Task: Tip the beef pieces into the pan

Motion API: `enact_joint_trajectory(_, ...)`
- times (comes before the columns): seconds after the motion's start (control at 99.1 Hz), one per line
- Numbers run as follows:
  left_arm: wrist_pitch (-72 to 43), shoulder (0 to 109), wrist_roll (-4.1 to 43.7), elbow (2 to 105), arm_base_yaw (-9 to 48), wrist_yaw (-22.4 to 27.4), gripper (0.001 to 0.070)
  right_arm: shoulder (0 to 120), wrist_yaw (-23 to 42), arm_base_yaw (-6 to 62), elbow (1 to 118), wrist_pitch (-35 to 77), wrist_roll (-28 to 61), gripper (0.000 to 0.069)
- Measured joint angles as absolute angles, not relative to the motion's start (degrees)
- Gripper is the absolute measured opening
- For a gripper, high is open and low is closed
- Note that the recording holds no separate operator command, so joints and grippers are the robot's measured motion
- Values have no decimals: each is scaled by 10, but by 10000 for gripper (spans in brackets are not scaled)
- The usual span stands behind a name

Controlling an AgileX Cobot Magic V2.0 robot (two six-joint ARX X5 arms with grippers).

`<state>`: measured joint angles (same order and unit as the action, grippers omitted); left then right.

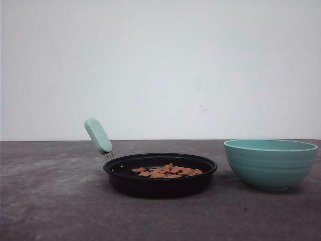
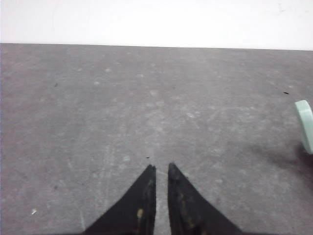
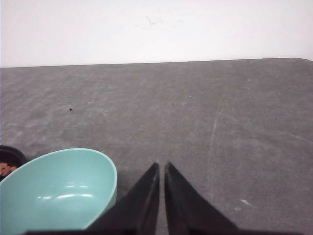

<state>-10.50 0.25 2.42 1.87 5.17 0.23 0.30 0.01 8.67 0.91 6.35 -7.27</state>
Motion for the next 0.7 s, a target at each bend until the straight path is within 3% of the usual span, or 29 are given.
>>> enact_joint_trajectory(0.696, -105, 2, 24, 19, 48, 2, 18, 3, 0, 87, 9, 63, -73, 17)
